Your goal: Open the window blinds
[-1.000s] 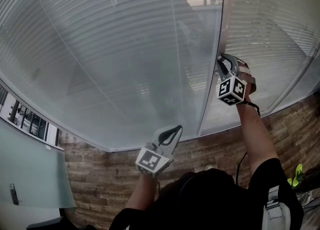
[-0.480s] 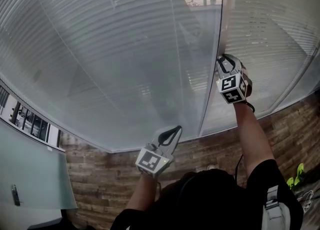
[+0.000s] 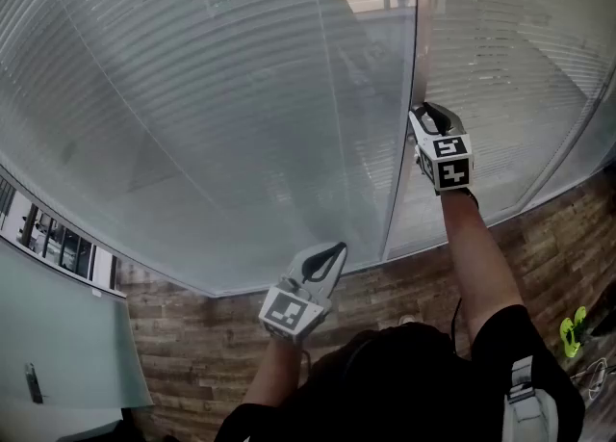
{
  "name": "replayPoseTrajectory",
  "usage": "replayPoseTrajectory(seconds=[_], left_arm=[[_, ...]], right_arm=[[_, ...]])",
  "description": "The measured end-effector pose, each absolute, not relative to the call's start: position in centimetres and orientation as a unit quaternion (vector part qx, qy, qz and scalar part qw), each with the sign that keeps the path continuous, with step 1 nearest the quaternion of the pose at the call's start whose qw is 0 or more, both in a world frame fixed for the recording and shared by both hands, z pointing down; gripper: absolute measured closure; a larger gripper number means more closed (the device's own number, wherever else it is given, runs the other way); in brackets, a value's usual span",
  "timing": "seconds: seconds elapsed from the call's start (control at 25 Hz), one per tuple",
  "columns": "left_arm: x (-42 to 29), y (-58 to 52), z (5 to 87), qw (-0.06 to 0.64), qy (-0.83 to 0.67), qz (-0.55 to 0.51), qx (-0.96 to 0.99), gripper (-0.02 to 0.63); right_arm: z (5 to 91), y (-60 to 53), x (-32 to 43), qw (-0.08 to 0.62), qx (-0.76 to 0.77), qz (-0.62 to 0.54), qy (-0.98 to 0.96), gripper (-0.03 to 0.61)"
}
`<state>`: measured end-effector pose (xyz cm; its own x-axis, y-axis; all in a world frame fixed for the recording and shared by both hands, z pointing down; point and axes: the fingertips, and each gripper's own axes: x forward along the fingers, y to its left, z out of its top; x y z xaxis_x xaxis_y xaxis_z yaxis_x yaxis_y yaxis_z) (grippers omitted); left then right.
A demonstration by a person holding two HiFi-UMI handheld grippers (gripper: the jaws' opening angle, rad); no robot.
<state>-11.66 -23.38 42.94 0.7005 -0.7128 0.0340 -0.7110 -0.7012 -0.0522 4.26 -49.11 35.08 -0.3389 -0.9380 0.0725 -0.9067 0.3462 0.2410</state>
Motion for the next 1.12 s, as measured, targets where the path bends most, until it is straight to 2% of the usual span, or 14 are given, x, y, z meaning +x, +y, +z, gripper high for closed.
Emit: replayPoseTrajectory(seconds=[0.68, 1.12], left_arm=[[-11.53, -23.21, 43.04, 0.020, 0.389, -0.023, -0.921, 0.609], [-11.95, -22.86, 43.20, 0.013, 0.389, -0.029, -0.921, 0.609]], right_arm=[[35.27, -49.46, 5.11, -0.047, 0.564, 0.076, -0.821, 0.453], [35.29, -49.52, 5.11, -0.052, 0.571, 0.083, -0.815, 0.453]])
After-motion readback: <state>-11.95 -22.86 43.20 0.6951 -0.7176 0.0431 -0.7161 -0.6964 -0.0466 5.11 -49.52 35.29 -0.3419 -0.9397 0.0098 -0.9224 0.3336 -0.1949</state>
